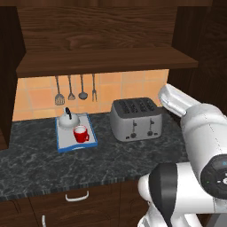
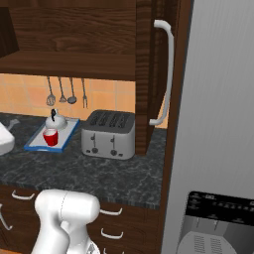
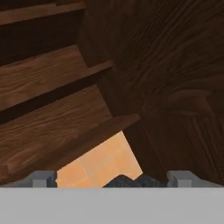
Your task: Pick the kettle from the counter and place it on the tray. Then pick the mug from the cabinet and place it on the tray. Then close the cabinet doors.
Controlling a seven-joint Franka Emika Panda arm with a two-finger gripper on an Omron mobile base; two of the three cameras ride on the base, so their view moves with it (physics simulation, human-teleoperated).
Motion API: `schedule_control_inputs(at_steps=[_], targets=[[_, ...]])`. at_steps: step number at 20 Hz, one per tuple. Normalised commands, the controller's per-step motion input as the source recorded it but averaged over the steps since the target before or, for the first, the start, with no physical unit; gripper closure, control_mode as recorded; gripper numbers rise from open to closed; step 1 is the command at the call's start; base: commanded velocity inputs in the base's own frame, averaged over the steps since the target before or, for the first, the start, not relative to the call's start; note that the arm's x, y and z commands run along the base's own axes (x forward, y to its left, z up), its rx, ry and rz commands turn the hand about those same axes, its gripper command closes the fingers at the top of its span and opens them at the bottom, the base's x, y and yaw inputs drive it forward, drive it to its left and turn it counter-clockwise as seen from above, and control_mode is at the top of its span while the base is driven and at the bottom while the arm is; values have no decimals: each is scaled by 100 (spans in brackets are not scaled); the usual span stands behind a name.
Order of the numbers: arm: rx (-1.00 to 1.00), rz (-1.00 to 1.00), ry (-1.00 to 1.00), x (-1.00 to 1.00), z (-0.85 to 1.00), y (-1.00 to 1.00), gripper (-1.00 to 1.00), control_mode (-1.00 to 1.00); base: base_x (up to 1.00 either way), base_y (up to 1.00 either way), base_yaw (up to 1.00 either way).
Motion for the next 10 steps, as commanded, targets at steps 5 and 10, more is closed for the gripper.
schedule_control_inputs(at_steps=[5, 10], targets=[[1, -20, -25, -18, 3, -30, -100, -100, 0, 0, 0], [0, -24, -28, -27, 2, -24, -100, -100, 0, 0, 0]])
